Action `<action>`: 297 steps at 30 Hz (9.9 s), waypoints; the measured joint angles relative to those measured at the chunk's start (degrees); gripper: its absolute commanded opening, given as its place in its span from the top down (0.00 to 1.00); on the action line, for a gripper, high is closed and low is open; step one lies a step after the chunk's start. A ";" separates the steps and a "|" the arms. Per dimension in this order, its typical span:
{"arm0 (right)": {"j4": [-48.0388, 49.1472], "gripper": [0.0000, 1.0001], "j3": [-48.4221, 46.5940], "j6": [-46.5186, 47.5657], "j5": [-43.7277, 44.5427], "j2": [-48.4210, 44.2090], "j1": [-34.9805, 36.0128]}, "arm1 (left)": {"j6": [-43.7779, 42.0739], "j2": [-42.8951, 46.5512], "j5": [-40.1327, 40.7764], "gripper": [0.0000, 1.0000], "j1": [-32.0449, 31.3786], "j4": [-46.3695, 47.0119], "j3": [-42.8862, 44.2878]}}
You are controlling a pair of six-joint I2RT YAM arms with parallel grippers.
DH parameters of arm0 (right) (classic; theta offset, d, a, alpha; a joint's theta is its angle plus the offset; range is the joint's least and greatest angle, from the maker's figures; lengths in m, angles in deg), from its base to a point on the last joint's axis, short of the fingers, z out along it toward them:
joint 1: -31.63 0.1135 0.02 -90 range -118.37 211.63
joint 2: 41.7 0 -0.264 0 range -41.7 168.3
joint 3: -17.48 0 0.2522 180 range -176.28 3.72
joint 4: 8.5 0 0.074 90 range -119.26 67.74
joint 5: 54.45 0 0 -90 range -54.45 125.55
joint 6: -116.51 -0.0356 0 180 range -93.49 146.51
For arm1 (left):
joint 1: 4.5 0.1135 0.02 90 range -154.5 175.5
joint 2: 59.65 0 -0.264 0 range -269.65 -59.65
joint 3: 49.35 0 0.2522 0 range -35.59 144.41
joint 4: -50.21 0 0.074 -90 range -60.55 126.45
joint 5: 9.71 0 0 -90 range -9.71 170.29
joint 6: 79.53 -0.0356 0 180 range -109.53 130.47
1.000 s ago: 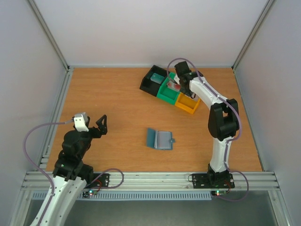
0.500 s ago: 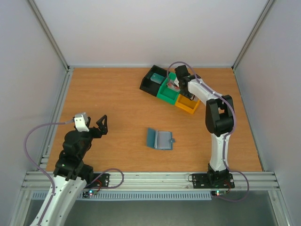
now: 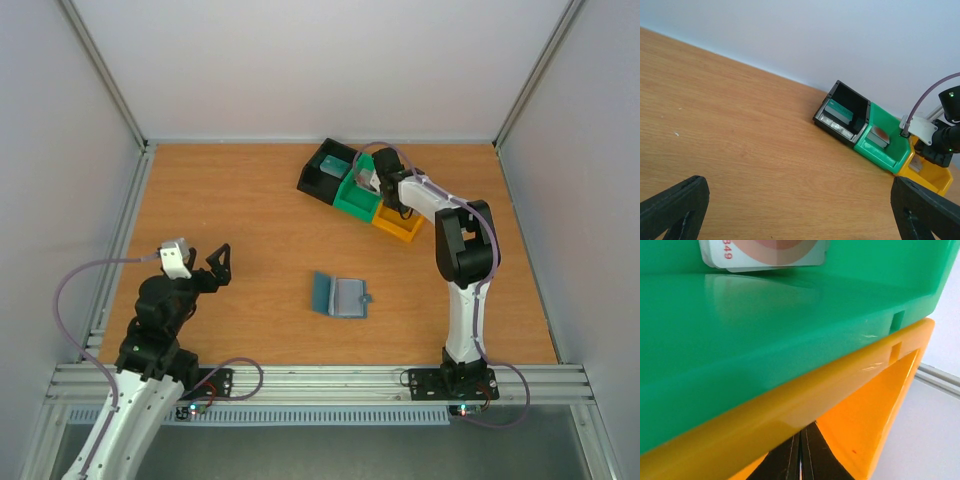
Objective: Take the credit cards out of the card holder
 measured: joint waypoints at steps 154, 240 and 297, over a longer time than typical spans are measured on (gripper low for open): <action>-5.31 0.02 35.28 -60.85 -74.49 -64.39 -1.22 | 0.85 -42.91 -42.71 1.00 -18.75 35.47 9.07; -4.15 0.79 25.70 -48.30 -87.78 -66.25 8.90 | -1.66 -32.59 -52.59 1.00 -19.61 46.47 14.75; -9.18 0.99 11.17 -57.22 -44.28 -51.19 36.09 | -13.66 -33.29 -32.61 0.63 -20.70 36.98 12.39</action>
